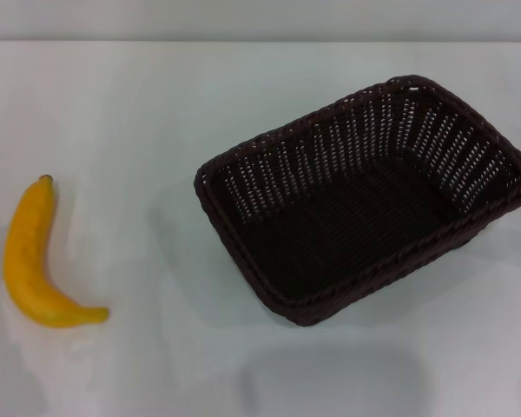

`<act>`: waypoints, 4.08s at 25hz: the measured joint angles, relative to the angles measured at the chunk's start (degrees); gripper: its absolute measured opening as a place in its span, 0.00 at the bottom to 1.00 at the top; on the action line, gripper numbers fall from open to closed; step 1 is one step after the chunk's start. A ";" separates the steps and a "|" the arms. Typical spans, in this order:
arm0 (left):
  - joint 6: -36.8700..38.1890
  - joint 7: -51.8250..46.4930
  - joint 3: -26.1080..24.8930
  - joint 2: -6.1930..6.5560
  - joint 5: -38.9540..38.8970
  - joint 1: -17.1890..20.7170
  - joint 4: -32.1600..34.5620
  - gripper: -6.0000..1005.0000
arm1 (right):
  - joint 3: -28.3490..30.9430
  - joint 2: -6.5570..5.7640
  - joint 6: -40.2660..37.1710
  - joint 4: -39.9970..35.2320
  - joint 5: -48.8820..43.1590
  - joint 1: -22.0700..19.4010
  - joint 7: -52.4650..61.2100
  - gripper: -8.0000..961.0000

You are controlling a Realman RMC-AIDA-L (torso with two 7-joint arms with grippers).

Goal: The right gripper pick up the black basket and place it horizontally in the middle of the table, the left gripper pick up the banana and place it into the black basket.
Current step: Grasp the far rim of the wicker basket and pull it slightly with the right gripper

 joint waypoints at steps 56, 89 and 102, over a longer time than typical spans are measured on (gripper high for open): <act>-0.87 -5.98 -0.91 0.47 0.32 -1.46 -1.59 0.88 | 50.62 -3.29 -147.94 -39.36 1.88 24.89 -42.59 0.78; -0.86 -8.02 0.00 0.29 0.42 -0.56 -2.20 0.88 | 50.18 -3.96 -137.47 -24.63 0.59 28.61 -47.51 0.75; -0.44 -8.40 0.00 0.10 0.45 -0.11 -3.03 0.88 | 50.19 -3.05 -137.31 -20.89 -0.82 28.05 -48.01 0.75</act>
